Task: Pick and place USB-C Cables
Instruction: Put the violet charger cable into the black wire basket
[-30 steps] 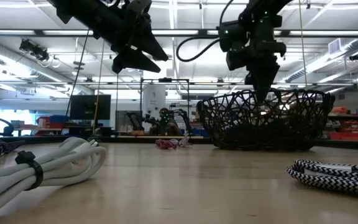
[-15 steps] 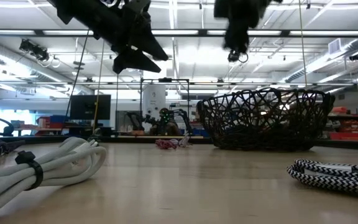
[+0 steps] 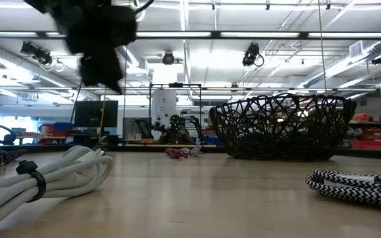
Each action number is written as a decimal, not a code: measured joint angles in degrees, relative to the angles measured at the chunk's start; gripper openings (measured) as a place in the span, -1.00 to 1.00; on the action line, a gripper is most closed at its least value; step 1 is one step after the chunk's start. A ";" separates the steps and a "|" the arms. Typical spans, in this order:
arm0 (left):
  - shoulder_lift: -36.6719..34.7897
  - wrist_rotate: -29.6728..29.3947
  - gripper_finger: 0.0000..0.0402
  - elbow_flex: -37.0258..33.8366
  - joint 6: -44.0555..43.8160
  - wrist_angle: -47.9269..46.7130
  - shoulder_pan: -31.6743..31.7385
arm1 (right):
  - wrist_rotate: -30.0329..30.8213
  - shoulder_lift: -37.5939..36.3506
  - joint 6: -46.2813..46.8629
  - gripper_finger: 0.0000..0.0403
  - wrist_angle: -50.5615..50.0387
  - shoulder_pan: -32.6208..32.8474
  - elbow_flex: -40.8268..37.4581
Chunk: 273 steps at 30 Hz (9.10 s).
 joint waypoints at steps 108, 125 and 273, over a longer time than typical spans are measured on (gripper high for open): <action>4.22 -4.97 -0.15 -5.41 56.34 -28.70 -8.49 | 11.20 0.24 3.41 -0.34 11.02 1.94 1.47; 4.24 -4.55 -0.15 -10.27 57.90 -23.25 -8.49 | 12.51 0.24 5.01 -0.34 12.15 1.94 1.47; 53.11 3.86 -0.64 72.50 82.97 -25.27 9.65 | 22.90 1.95 -7.74 -1.00 -9.11 14.49 21.16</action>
